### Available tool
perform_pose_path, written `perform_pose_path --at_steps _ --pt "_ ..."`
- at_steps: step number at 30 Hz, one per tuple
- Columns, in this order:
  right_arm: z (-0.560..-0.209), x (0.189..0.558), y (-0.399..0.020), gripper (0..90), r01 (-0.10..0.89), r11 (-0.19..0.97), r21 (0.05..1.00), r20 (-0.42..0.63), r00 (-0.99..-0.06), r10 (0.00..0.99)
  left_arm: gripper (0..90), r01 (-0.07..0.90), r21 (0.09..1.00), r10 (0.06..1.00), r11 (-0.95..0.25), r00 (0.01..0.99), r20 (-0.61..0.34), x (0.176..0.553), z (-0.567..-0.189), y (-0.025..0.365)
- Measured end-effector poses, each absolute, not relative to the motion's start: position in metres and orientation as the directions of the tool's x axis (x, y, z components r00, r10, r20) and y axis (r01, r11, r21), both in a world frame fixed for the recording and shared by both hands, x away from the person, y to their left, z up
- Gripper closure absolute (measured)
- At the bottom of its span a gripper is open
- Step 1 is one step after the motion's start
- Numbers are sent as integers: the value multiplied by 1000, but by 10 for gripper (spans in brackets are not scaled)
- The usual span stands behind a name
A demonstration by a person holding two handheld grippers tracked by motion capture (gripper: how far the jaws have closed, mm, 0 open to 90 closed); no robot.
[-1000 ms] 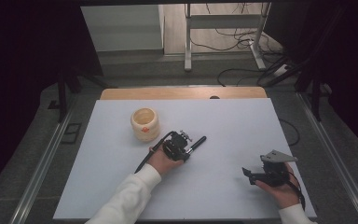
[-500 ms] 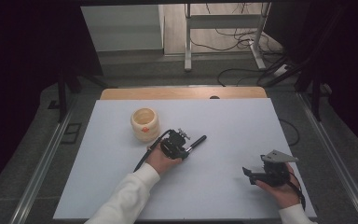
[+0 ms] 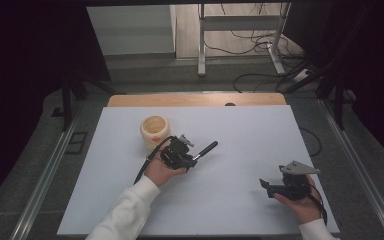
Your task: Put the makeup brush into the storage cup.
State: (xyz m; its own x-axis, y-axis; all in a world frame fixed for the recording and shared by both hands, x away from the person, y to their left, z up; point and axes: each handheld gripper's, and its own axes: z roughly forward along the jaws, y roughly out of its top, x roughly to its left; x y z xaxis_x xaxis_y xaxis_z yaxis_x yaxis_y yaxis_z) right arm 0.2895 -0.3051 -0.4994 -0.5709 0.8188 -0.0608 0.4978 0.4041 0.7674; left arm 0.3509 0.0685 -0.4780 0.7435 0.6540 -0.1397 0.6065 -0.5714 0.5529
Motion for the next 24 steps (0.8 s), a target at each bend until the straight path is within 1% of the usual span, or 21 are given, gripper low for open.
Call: perform_pose_path --at_steps 8,14,24 --pt "-499 289 -302 136 492 411 768 -66 -578 814 706 620 567 666 -542 728 -159 343 -477 87" --pt "-499 289 -301 136 489 415 767 -69 -580 812 706 623 556 668 -550 728 -156 338 -478 96" --pt "-500 290 -300 136 492 415 765 -67 -581 811 706 615 559 660 -555 735 -154 328 -477 99"
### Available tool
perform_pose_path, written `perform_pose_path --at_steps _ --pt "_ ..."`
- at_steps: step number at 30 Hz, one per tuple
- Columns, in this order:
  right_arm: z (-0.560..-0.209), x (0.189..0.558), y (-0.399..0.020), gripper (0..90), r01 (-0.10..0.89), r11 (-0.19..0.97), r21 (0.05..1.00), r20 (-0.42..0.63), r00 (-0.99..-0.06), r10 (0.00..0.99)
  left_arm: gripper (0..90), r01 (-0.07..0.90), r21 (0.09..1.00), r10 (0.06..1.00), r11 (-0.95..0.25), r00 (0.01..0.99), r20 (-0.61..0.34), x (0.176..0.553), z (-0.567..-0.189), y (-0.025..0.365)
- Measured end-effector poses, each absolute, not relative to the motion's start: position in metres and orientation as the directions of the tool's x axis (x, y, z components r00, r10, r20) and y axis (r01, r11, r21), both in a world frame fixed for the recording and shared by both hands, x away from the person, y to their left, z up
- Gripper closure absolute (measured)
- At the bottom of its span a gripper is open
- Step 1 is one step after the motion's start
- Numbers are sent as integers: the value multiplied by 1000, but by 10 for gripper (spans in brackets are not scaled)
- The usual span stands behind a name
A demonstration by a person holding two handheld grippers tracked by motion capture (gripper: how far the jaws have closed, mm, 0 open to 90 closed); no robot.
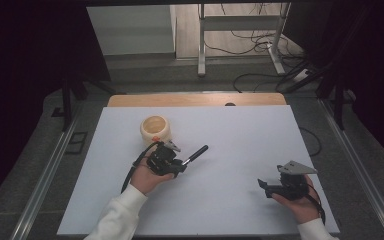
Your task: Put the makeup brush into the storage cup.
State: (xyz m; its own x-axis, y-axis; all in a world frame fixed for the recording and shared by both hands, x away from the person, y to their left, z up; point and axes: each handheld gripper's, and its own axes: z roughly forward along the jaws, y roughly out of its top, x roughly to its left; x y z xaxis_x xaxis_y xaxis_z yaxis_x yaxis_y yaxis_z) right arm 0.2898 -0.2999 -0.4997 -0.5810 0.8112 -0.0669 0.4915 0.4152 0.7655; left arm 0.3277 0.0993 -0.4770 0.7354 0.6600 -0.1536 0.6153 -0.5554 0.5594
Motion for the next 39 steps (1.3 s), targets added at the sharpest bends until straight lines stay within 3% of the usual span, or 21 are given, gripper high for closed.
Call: perform_pose_path --at_steps 21,39 --pt "-495 287 -291 135 473 424 772 -70 -600 797 706 601 575 642 -555 749 -163 299 -470 117" --pt "-487 285 -271 132 433 454 779 -99 -629 771 706 598 577 637 -556 753 -166 297 -468 117"
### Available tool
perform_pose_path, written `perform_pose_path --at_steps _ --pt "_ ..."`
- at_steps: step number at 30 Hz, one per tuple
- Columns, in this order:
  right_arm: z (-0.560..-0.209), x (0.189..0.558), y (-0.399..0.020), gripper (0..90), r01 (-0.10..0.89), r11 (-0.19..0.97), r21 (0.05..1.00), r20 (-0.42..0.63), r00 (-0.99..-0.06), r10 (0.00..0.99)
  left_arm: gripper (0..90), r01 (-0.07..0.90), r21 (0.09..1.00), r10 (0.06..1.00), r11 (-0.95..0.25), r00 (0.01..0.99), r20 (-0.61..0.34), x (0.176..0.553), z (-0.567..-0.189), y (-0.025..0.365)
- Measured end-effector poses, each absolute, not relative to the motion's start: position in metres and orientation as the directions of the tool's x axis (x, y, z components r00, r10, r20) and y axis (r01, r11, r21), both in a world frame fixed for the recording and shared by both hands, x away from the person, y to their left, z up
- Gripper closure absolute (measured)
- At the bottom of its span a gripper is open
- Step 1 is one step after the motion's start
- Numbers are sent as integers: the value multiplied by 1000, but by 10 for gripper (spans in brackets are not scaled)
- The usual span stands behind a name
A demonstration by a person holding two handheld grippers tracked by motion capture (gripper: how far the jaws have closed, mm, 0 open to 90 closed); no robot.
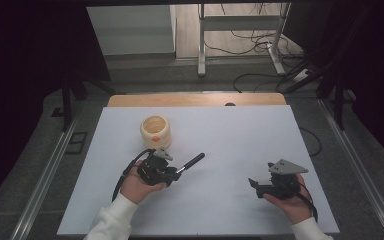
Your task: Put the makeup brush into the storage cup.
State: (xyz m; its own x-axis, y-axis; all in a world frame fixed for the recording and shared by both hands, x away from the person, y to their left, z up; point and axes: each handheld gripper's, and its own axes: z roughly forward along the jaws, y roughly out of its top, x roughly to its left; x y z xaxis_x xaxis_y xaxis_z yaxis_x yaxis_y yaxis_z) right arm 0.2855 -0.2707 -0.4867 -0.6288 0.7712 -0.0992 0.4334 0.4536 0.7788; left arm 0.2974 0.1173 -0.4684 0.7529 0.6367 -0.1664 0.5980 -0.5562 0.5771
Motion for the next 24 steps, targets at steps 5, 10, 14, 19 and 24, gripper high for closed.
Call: perform_pose_path --at_steps 5,10,14,19,24 --pt "-485 286 -265 132 426 459 779 -102 -637 764 706 594 579 634 -558 756 -164 297 -467 116" --pt "-485 288 -255 131 415 479 774 -117 -650 751 706 591 579 628 -562 760 -166 298 -468 114" --pt "-484 291 -246 131 398 496 772 -127 -668 733 706 589 576 624 -567 764 -166 298 -469 112" --pt "-482 292 -235 131 370 528 764 -164 -681 714 706 590 576 623 -566 763 -170 299 -469 112" --pt "-480 292 -223 132 339 547 765 -187 -696 693 706 589 580 618 -563 766 -179 299 -468 112"
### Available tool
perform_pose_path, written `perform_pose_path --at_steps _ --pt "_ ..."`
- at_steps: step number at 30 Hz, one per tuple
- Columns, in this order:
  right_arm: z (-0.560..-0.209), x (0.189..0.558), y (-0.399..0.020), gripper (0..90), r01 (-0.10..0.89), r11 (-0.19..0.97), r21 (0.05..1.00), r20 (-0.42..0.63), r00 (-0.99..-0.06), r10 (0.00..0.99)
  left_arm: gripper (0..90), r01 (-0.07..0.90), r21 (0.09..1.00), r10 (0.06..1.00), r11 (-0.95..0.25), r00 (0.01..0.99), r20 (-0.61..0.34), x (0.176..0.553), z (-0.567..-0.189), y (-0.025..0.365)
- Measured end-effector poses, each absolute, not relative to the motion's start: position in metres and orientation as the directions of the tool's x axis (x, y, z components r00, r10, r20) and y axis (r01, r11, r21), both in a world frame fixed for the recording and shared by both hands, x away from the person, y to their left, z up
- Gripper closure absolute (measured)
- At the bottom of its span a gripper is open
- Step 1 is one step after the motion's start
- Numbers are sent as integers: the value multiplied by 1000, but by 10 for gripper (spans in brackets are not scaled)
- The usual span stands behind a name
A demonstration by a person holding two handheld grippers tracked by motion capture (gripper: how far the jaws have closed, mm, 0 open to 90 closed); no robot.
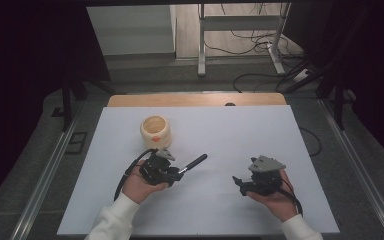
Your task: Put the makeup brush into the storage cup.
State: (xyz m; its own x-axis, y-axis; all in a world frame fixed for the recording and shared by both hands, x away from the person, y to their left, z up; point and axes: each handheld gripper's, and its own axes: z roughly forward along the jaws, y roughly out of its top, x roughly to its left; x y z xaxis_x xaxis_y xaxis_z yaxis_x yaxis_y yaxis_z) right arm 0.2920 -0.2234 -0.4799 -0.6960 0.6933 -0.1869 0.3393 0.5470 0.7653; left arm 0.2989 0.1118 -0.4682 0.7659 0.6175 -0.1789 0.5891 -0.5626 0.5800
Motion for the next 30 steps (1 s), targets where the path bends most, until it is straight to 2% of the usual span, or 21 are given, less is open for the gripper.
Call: perform_pose_path --at_steps 30 --pt "-483 300 -177 126 265 641 721 -269 -745 610 706 582 570 602 -580 778 -181 298 -471 105"
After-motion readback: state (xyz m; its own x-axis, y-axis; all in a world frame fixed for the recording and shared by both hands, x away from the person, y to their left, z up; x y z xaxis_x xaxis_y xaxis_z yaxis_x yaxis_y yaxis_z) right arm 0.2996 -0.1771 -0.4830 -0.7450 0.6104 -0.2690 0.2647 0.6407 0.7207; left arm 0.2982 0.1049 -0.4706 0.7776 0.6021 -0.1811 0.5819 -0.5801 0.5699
